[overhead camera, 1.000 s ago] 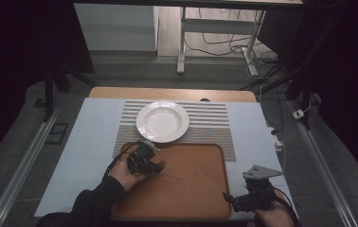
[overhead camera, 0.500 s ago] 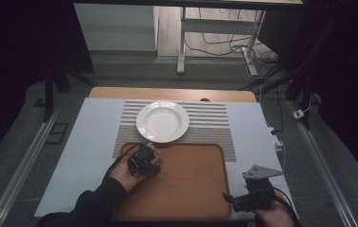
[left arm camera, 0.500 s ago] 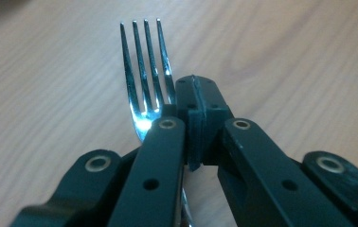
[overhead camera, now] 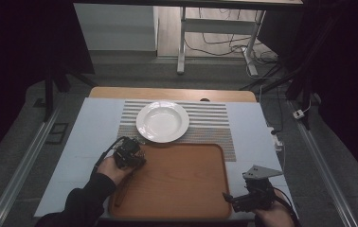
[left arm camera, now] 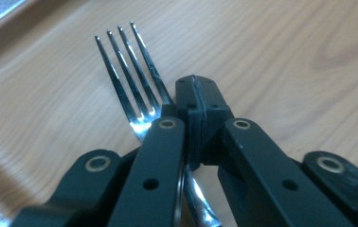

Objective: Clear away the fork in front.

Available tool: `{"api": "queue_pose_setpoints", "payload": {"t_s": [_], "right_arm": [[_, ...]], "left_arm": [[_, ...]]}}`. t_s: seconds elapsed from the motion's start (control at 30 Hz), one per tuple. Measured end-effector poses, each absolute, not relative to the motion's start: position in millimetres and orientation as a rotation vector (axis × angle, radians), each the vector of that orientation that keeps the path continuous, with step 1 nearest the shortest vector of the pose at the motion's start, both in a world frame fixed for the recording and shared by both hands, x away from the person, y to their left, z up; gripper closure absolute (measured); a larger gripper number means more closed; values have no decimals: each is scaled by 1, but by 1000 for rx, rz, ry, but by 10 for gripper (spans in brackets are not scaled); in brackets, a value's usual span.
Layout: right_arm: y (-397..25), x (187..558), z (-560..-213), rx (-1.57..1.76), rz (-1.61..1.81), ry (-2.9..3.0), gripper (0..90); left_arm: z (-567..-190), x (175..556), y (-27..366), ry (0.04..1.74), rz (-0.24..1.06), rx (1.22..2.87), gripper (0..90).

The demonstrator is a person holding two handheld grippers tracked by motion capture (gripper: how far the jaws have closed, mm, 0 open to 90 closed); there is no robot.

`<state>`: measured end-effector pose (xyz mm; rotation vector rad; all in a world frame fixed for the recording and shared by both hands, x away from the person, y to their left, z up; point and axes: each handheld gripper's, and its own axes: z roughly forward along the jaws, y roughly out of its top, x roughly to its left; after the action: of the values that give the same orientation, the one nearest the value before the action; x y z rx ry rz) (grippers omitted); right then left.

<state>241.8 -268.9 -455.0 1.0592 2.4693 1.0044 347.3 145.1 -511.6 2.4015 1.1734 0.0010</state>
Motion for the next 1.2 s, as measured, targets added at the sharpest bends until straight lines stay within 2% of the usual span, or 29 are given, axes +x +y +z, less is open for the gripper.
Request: {"api": "queue_pose_setpoints", "payload": {"t_s": [0.3,0.4,0.47,0.73,0.83,1.07,1.2], "right_arm": [[-269,242,-455,1057,1003,2471,0],[-269,242,-455,1056,1002,2470,0],[-269,242,-455,1057,1003,2470,0],[-269,241,-455,1063,1001,2466,0],[-269,241,-455,1062,1001,2466,0],[-269,241,-455,1065,1005,2462,0],[-269,241,-455,1065,1004,2462,0]], "left_arm": [[-512,352,166,1274,9,2368,881],[-510,351,169,1269,1,2356,847],[-506,349,171,1246,-13,2332,788],[-486,332,177,1136,43,2255,421],[-482,326,182,1111,27,2205,315],[-474,306,196,1075,57,2164,153],[-471,293,205,1067,46,2127,107]]}}
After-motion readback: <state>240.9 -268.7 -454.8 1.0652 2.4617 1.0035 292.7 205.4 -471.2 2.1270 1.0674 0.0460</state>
